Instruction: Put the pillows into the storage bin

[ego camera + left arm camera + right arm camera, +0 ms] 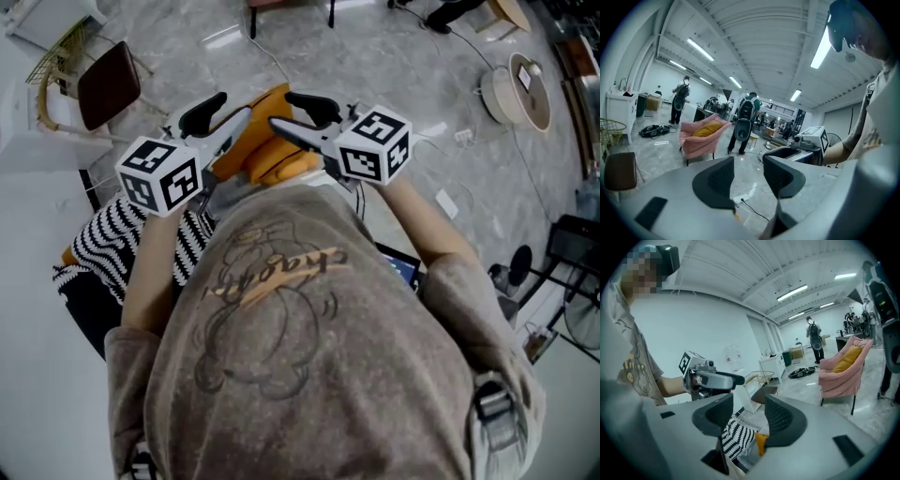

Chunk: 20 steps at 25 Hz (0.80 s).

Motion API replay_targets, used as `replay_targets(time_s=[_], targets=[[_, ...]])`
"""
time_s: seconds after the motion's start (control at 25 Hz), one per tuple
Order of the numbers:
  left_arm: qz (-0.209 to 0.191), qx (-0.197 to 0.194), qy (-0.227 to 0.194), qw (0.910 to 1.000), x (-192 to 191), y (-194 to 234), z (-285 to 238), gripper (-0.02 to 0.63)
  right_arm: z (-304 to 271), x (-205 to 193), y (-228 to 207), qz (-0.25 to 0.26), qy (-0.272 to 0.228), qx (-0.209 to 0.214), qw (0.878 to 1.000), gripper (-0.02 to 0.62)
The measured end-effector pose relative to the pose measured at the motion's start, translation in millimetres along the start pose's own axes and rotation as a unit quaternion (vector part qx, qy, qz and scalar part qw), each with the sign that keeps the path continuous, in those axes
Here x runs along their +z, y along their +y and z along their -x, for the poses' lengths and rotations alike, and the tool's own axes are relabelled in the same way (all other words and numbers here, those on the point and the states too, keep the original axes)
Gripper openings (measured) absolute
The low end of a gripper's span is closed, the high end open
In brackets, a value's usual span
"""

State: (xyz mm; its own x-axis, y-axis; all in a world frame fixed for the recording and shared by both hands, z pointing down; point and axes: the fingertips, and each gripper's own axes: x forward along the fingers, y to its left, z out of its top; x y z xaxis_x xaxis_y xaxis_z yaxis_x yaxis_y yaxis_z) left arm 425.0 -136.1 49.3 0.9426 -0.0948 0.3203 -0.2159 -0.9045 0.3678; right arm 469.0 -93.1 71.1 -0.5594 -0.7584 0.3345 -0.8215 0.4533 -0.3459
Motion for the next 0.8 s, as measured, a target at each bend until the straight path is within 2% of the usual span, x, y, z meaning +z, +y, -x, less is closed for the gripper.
replay_targets(time_s=[0.08, 0.16, 0.24, 0.28, 0.4, 0.56, 0.8], targets=[[-0.009, 0.018, -0.023, 0.9995, 6.8, -2.6, 4.7, 0.137, 2.7, 2.7, 5.0, 0.007, -0.011, 0.008, 1.000, 0.173], [-0.019, 0.039, -0.051, 0.9977, 14.1, -3.9, 9.3, 0.018, 4.8, 4.3, 8.3, 0.008, -0.024, 0.015, 1.000, 0.105], [-0.021, 0.044, -0.066, 0.9966, 17.1, -7.3, 12.5, 0.006, 6.5, 6.4, 10.8, 0.010, -0.035, 0.018, 0.999, 0.012], [-0.020, 0.043, -0.072, 0.9963, 17.8, -9.4, 14.2, 0.005, 6.9, 7.8, 12.5, 0.012, -0.041, 0.021, 0.999, 0.005], [-0.019, 0.046, -0.086, 0.9951, 19.4, -13.8, 17.8, 0.005, 8.4, 14.2, 17.3, 0.026, -0.052, 0.026, 0.998, 0.003], [-0.045, 0.064, -0.093, 0.9926, 15.4, -18.5, 16.6, 0.005, 12.1, 20.2, 17.0, 0.062, -0.061, 0.014, 0.996, 0.003], [-0.072, 0.081, -0.117, 0.9873, 2.2, -18.2, 16.0, 0.005, 25.4, 20.4, -0.6, 0.088, -0.131, -0.050, 0.986, 0.003]])
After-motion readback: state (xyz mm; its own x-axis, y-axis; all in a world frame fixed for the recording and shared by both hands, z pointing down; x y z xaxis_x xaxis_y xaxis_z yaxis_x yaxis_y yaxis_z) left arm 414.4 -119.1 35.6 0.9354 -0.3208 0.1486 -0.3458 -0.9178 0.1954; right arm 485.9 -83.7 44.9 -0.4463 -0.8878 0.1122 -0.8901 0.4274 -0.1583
